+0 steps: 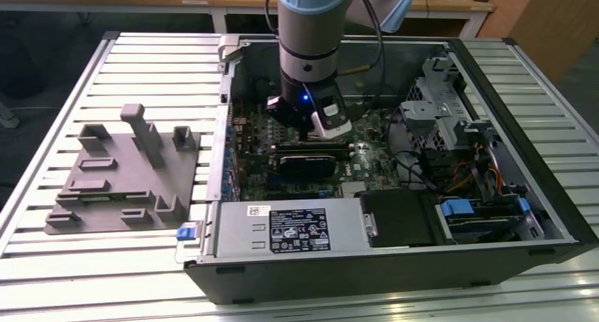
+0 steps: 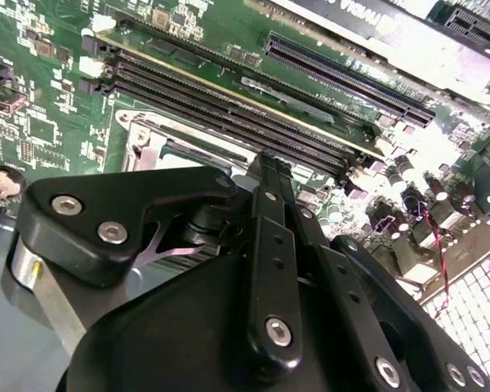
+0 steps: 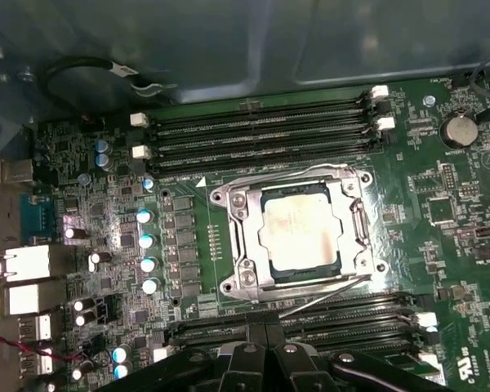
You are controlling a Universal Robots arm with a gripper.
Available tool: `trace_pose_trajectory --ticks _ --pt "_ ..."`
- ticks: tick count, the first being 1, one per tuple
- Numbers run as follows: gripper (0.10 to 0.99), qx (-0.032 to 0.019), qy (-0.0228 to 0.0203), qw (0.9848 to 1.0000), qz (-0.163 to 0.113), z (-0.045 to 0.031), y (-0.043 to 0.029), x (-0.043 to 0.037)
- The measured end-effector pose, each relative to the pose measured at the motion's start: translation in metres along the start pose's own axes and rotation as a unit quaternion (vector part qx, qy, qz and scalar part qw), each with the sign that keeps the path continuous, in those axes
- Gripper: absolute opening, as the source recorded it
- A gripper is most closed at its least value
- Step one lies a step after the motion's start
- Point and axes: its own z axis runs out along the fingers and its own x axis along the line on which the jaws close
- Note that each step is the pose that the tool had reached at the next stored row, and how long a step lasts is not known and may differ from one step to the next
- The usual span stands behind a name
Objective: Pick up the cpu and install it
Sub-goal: 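Install the second cpu locking lever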
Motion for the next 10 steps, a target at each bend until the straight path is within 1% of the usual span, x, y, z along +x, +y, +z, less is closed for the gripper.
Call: trace_pose_trajectory --ticks 3,9,10 --pt "0.106 -0.0093 0.0018 1.0000 -0.002 0.0020 -0.0015 0.0002" --pt "0.106 -0.0170 0.0044 0.9998 -0.004 0.0079 -0.0073 -0.0004" --pt "0.106 -0.0194 0.0049 0.9998 -0.005 0.0088 -0.0079 -0.0005"
